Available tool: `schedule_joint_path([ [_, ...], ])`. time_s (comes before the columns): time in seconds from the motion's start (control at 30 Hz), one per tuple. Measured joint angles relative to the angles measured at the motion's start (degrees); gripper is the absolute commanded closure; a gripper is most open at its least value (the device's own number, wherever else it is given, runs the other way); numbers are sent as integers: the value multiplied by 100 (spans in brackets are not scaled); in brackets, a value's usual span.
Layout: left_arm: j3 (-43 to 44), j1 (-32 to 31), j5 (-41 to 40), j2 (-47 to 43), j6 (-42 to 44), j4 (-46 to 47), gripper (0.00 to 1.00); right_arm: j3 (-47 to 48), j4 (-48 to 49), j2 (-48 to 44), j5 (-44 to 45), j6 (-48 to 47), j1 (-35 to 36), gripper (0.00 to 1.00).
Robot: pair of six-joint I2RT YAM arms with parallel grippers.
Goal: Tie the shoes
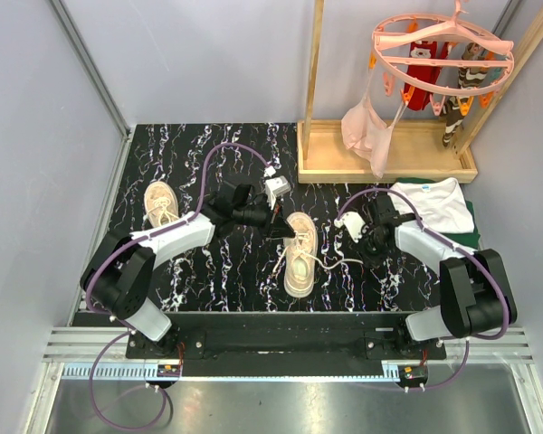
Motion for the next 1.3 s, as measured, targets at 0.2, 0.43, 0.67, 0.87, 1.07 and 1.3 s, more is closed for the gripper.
schedule_joint_path([
  [0.2, 0, 0, 4, 0, 109, -42, 100, 22, -76, -184, -94, 232, 61, 100],
  [0.43, 0, 0, 24, 0, 262, -170, 100, 1200, -179, -590, -868, 1001, 68, 100],
  [0.67, 0, 0, 48, 0, 293, -151, 100, 2317, 378, -437, -2249, 2131, 101, 100],
  [0.87, -96, 0, 96, -4, 308, -92, 100, 2721, 1165, 444, -2791, 3099, 619, 100],
  [1.07, -315, 0, 146, -125, 361, -26, 100, 2734, 1897, 1266, -2863, 3792, 1405, 100],
  [1.3, -361, 0, 149, -197, 380, 20, 100, 2837, 2214, 1853, -2909, 4271, 1801, 53],
])
